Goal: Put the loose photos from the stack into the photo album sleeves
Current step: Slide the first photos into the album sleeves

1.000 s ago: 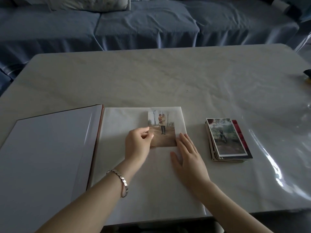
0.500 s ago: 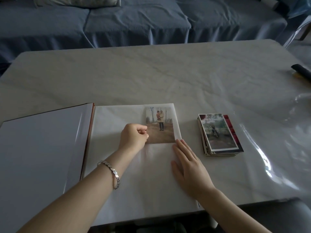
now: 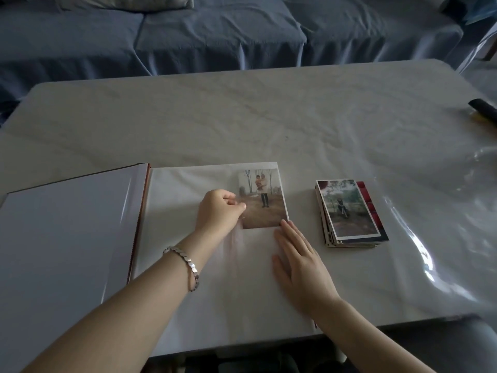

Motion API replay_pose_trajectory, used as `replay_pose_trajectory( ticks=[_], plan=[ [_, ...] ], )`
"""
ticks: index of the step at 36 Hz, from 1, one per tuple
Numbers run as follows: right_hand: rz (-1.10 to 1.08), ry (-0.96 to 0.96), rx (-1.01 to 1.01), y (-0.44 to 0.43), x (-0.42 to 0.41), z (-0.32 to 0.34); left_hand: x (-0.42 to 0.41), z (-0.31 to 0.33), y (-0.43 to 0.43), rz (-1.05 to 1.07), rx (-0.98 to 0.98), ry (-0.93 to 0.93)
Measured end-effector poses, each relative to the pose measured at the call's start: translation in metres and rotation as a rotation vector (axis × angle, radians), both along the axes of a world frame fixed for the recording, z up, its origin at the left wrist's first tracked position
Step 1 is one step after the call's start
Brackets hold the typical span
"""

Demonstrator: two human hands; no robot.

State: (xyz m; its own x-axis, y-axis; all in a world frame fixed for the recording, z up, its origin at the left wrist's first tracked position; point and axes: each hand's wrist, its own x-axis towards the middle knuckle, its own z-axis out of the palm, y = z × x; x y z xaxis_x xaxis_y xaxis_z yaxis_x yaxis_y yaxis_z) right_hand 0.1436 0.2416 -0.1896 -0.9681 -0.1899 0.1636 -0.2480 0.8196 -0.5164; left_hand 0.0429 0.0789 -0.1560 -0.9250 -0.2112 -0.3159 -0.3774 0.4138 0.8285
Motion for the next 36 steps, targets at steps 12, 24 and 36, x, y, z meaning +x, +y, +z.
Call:
replay_pose_trajectory(
  ticks=[12, 24, 36],
  plan=[
    [-0.022, 0.011, -0.029, 0.001, 0.0, -0.002, 0.012, -0.005, 0.014, 0.031, -0.081, 0.225],
    [0.01, 0.019, 0.002, 0.0, 0.0, 0.003, 0.0, -0.012, 0.009, 0.025, 0.004, 0.178],
    [-0.578, -0.081, 0.054, 0.096, -0.055, 0.045, 0.02, -0.01, 0.011, -0.363, -0.515, 0.384]
  ],
)
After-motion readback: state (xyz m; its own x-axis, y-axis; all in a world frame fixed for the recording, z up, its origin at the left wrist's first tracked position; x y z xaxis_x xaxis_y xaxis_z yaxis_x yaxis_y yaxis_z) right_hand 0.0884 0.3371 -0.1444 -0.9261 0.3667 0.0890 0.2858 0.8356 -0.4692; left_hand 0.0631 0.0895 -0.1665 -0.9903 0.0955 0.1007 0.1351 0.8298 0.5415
